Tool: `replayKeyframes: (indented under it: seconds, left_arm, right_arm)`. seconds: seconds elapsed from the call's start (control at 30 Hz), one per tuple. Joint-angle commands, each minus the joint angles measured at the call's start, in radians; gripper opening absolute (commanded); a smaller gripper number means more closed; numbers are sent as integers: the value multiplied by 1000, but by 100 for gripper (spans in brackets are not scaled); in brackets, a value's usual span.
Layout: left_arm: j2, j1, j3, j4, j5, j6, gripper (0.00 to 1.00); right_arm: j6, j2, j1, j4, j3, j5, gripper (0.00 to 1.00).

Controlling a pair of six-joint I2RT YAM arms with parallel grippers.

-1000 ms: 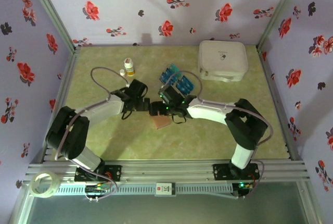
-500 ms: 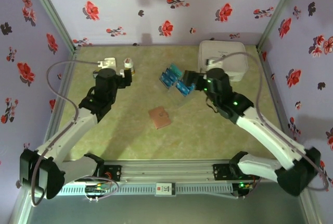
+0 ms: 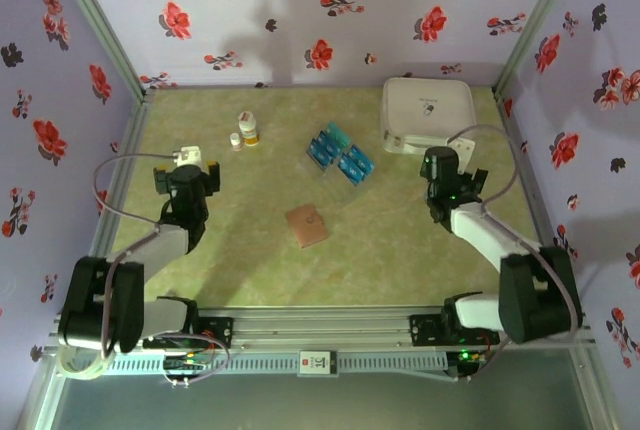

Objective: Put the credit cards into the card holder

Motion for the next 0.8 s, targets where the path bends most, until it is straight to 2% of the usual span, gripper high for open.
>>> replayKeyframes:
  seconds: [0.0,0.07,0.13,0.2,0.23,0.27,0.33,0.37,0.4,0.47,0.53,0.6,0.67,0.77]
  left_arm:
    - [85,12,-52,207,16,27,100]
    - [116,24,-67,266,33,33,100]
    - [145,54,-65,289,112,28,100]
    - [193,80,-68,338,180,26,100]
    - [196,92,-68,336,194,11,100]
    - [200,121,-76,342,251,-8,100]
    - [257,149,-91,416,355,3,100]
    - [247,151,-79,371,368,1,100]
    - [249,156,-71,361,374,-5,100]
    - [251,173,-48,322,348,-37,100]
    - [252,192,-46,317,363,-57,100]
    - [251,192,-49,325,360,-54,100]
    - [252,190,-52,331,350,-54,100]
    - [255,181,-56,343,312,-58,100]
  right_arm:
    - [-105,80,-4,275,-90,37,99]
    - [-162,124,-9,461,-159,-5,99]
    - [-219,118,-19,452,-161,-121,99]
    - [-268,140,-31,625,-233,-193,99]
    - [-249,160,-59,730,-273,-226,99]
    - [-205,160,-93,774,-298,-234,99]
    - [-132,197,-173,819,-328,-341,99]
    - [-134,264,-195,952,-342,-381,99]
    - [-126,271,-218,953,-323,-442,100]
    - [-110,216,-236,616,-211,-498,99]
    - [-124,257,-233,781,-250,-490,99]
    - [-123,213,-230,670,-236,-490,99]
    - [-135,241,-224,763,-255,-486,99]
    - [-132,222,-225,693,-239,-496,99]
